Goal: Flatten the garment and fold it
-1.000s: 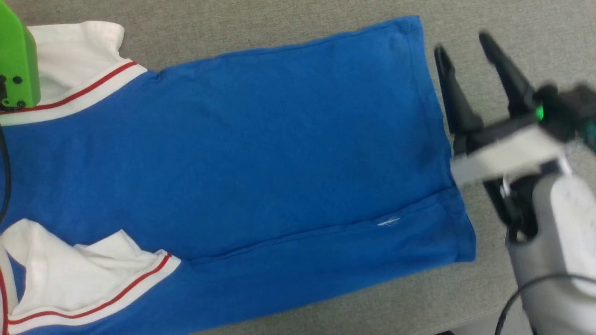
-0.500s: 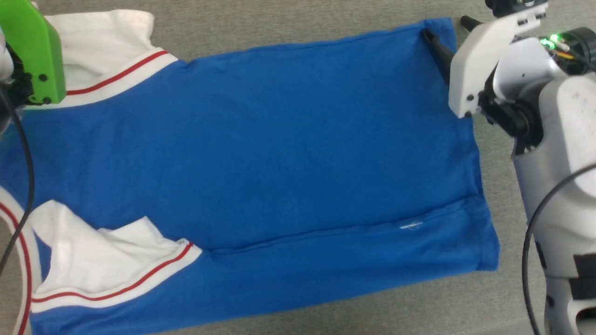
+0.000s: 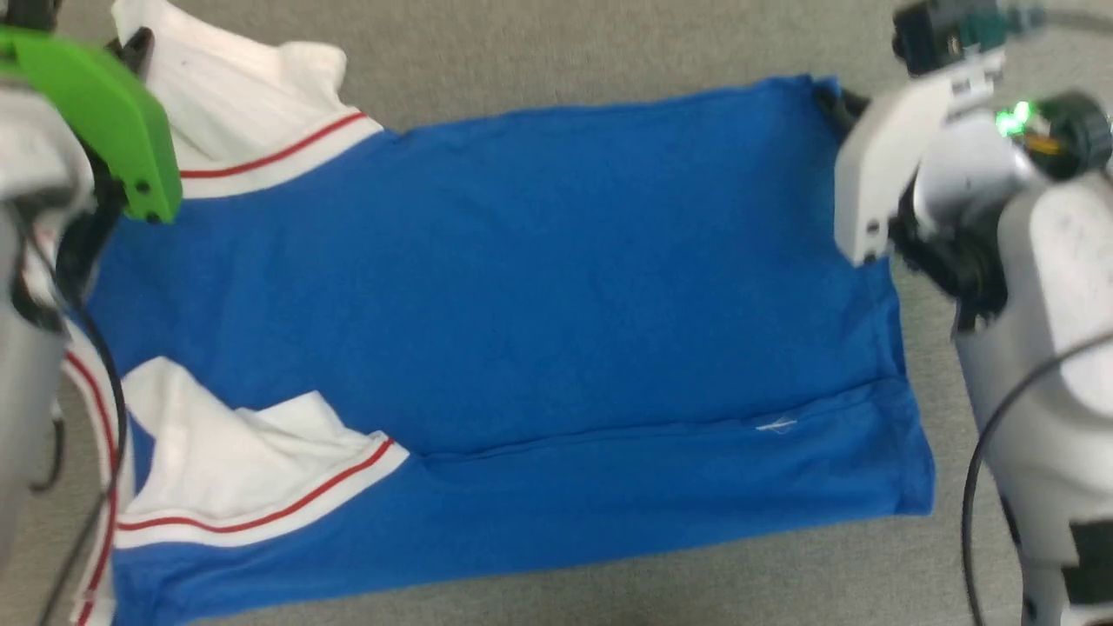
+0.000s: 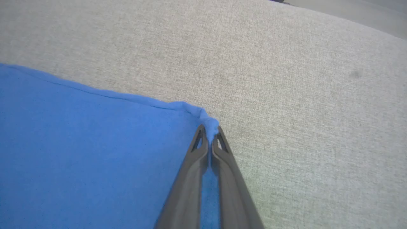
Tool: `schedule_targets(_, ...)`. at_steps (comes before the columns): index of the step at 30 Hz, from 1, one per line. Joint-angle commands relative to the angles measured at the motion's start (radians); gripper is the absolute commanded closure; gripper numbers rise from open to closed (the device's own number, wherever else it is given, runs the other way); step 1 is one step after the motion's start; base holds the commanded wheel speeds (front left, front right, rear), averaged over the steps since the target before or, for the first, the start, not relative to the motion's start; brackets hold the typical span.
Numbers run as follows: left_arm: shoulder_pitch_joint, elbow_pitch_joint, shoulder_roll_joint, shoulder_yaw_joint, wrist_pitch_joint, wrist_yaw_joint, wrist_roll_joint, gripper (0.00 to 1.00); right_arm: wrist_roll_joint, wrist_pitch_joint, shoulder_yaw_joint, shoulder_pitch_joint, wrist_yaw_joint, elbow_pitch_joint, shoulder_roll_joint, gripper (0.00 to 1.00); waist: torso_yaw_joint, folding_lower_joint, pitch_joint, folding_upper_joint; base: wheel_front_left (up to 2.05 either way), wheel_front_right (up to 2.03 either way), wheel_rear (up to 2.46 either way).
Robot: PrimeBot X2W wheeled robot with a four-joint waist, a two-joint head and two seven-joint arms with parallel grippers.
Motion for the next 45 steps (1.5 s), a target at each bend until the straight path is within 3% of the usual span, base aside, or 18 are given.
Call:
schedule_targets(1, 0.037, 0.0, -0.009, 0.013, -0.071, -0.008, 0.008, 1.0, 0.008, -0.047, -0.002, 0.037, -0.002, -0.016, -0.003, 1.0, 0.018, -0.0001, -0.084, 0.0, 0.0, 0.0, 0.0)
schedule_targets(4, 0.132, -0.024, -0.045, 0.055, -0.241, -0.011, -0.024, 1.0, 0.025, -0.152, 0.002, 0.114, -0.002, -0.043, -0.014, 1.0, 0.029, -0.0001, -0.154, 0.0, 0.0, 0.0, 0.0)
schedule_targets(5, 0.241, -0.065, -0.073, 0.083, -0.359, -0.005, -0.047, 1.0, 0.033, -0.234, 0.004, 0.181, -0.002, -0.058, -0.033, 1.0, 0.045, -0.0001, -0.217, 0.0, 0.0, 0.0, 0.0)
schedule_targets(6, 0.283, -0.084, -0.081, 0.094, -0.396, -0.002, -0.057, 1.0, 0.039, -0.262, 0.007, 0.204, -0.002, -0.063, -0.038, 1.0, 0.05, -0.0001, -0.237, 0.0, 0.0, 0.0, 0.0)
schedule_targets(13, 0.56, -0.185, -0.117, 0.149, -0.504, 0.028, -0.141, 1.0, 0.074, -0.347, 0.006, 0.342, -0.002, -0.037, -0.065, 1.0, 0.082, -0.0001, -0.338, 0.0, 0.0, 0.0, 0.0)
schedule_targets(17, 0.696, -0.218, -0.138, 0.147, -0.507, 0.027, -0.192, 1.0, 0.091, -0.315, -0.001, 0.404, -0.002, -0.021, -0.083, 1.0, 0.1, -0.0001, -0.363, 0.0, 0.0, 0.0, 0.0)
schedule_targets(26, 0.831, -0.162, -0.166, 0.093, -0.47, 0.01, -0.239, 1.0, 0.122, -0.103, 0.018, 0.507, -0.002, -0.039, -0.158, 1.0, 0.118, -0.0001, -0.357, 0.0, 0.0, 0.0, 0.0)
schedule_targets(35, 0.792, 0.0, -0.194, 0.032, -0.464, -0.032, -0.221, 1.0, 0.115, -0.016, 0.024, 0.561, -0.002, -0.029, -0.126, 1.0, 0.125, -0.0001, -0.351, 0.0, 0.0, 0.0, 0.0)
schedule_targets(36, 0.786, 0.016, -0.201, 0.031, -0.471, -0.033, -0.22, 0.6, 0.117, -0.023, 0.017, 0.567, -0.002, -0.033, -0.116, 0.56, 0.125, -0.0001, -0.356, 0.0, 0.0, 0.0, 0.0)
schedule_targets(37, 0.782, 0.026, -0.206, 0.032, -0.482, -0.031, -0.218, 0.21, 0.12, -0.034, 0.008, 0.573, -0.002, -0.038, -0.108, 0.06, 0.126, -0.0001, -0.361, 0.0, 0.0, 0.0, 0.0)
schedule_targets(38, 0.779, 0.034, -0.212, 0.035, -0.498, -0.03, -0.215, 0.0, 0.122, -0.047, -0.009, 0.583, -0.002, -0.044, -0.097, 0.0, 0.127, -0.0001, -0.367, 0.0, 0.0, 0.0, 0.0)
schedule_targets(45, 0.801, 0.015, -0.234, 0.067, -0.662, 0.001, -0.167, 0.0, 0.111, -0.187, -0.115, 0.684, -0.002, -0.142, -0.014, 0.0, 0.131, -0.0001, -0.415, 0.0, 0.0, 0.0, 0.0)
